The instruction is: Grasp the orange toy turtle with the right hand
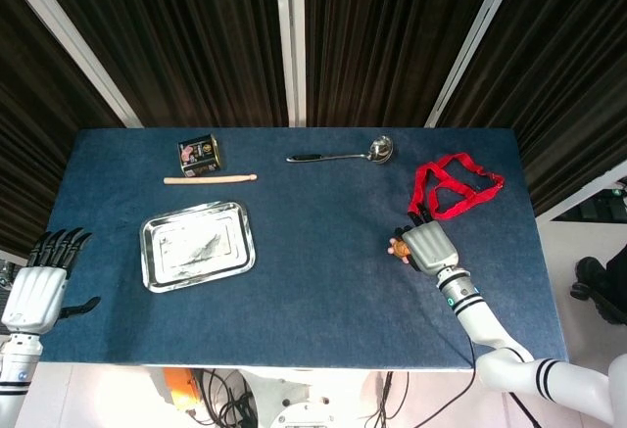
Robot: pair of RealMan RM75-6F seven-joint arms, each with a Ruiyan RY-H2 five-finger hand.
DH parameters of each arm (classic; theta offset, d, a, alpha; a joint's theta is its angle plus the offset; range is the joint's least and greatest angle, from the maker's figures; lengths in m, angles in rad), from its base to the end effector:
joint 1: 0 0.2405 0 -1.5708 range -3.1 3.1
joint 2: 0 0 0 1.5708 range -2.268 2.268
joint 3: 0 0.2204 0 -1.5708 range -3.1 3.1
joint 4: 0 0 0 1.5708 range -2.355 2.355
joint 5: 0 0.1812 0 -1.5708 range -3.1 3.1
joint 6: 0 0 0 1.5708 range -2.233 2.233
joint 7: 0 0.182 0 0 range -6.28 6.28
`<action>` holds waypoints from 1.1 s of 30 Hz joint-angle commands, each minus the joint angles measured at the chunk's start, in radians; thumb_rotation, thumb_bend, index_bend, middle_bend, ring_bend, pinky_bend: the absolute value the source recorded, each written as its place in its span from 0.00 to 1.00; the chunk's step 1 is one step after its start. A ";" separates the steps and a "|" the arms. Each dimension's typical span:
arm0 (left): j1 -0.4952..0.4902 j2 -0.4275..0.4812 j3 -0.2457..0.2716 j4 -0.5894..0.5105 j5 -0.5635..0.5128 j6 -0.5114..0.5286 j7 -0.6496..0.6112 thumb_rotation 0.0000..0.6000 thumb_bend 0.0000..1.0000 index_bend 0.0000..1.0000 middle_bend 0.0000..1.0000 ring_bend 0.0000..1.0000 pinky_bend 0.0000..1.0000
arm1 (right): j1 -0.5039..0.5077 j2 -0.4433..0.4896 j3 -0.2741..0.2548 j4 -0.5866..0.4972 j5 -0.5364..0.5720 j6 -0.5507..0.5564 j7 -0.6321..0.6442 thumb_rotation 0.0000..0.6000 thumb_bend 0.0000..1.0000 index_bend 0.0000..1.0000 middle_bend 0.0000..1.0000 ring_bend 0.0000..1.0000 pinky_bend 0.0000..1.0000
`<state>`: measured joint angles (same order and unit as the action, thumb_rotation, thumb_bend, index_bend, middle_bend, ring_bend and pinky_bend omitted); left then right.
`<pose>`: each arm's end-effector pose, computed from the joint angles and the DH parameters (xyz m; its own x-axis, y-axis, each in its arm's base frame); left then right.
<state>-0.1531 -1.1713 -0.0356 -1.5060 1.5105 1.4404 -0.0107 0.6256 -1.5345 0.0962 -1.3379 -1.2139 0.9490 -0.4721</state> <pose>-0.2699 0.2311 0.1539 0.4382 0.0273 0.8984 0.8972 -0.0742 -0.4354 -0.1846 -0.3352 -0.0001 0.6886 -0.2177 0.6916 -0.7139 -0.3705 0.5942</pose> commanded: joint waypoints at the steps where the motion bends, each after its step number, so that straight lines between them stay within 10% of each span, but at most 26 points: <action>1: 0.000 0.000 0.000 0.002 -0.001 0.000 -0.002 1.00 0.06 0.09 0.04 0.00 0.03 | 0.004 -0.009 0.001 0.007 0.001 0.000 -0.002 1.00 0.34 0.56 0.57 0.23 0.00; 7: 0.000 -0.001 0.000 0.005 -0.002 -0.002 -0.006 1.00 0.06 0.09 0.04 0.00 0.03 | -0.001 -0.047 0.000 0.049 -0.023 0.036 0.005 1.00 0.47 0.96 0.83 0.50 0.00; 14: 0.001 -0.001 -0.001 0.005 0.001 0.002 -0.007 1.00 0.06 0.09 0.04 0.00 0.03 | -0.011 -0.057 -0.007 0.076 -0.064 0.073 0.034 1.00 0.49 1.00 0.91 0.57 0.01; 17: 0.001 0.000 0.000 0.003 0.002 0.002 -0.005 1.00 0.06 0.09 0.04 0.00 0.03 | -0.014 -0.038 -0.011 0.064 -0.079 0.073 0.061 1.00 0.30 0.90 0.84 0.49 0.00; 24: -0.001 0.000 -0.001 -0.003 0.003 0.002 0.003 1.00 0.06 0.09 0.04 0.00 0.03 | -0.020 -0.003 -0.007 0.032 -0.068 0.065 0.059 1.00 0.12 0.30 0.38 0.11 0.00; 33: -0.003 0.004 -0.003 -0.010 0.003 -0.001 0.010 1.00 0.06 0.09 0.04 0.00 0.03 | -0.022 0.006 -0.011 0.020 -0.055 0.049 0.051 1.00 0.16 0.25 0.29 0.08 0.00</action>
<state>-0.1564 -1.1672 -0.0382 -1.5166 1.5134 1.4396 -0.0011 0.6035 -1.5283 0.0851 -1.3181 -1.2689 0.9974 -0.4215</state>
